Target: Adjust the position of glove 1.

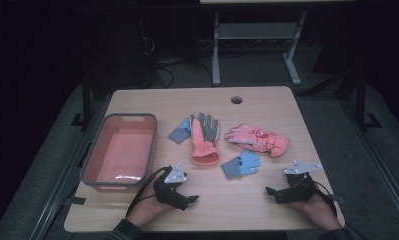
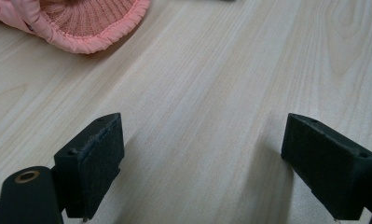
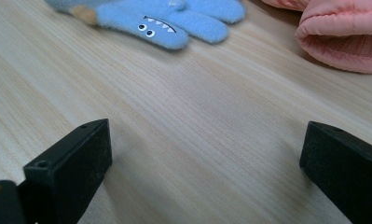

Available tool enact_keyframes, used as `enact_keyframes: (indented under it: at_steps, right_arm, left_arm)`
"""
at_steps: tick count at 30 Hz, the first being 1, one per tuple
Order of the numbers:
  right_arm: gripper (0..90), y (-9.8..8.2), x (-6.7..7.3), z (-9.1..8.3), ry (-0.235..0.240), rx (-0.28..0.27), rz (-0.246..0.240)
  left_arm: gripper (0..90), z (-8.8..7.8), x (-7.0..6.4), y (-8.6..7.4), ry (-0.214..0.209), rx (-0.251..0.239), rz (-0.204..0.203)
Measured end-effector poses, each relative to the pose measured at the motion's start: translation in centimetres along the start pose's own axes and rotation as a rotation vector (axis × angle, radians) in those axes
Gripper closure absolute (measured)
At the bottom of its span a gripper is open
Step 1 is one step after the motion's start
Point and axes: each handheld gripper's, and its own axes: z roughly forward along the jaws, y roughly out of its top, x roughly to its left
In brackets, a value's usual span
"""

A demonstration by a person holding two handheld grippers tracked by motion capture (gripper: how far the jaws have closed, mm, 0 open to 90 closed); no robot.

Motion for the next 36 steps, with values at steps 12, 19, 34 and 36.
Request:
enact_keyframes:
  at_steps: [12, 19, 34, 36]
  right_arm:
    - [17.3, 0.2, 0.1, -0.4, 0.003, 0.002, 0.002]
    - [43.8, 1.0, 0.1, -1.1, -0.021, 0.006, 0.032]
    - [90.0, 3.5, -0.1, -0.8, 0.037, -0.030, 0.041]
    - [89.9, 3.8, -0.2, -0.6, 0.043, -0.039, 0.039]
  left_arm:
    - [12.3, 0.1, 0.0, 0.0, -0.001, -0.008, -0.008]
    - [12.3, 0.0, 0.0, 0.0, 0.002, -0.002, 0.003]
    - [12.4, 0.0, 0.1, 0.0, 0.001, -0.002, 0.004]
    - [12.4, 0.0, 0.0, 0.0, 0.001, -0.001, 0.003]
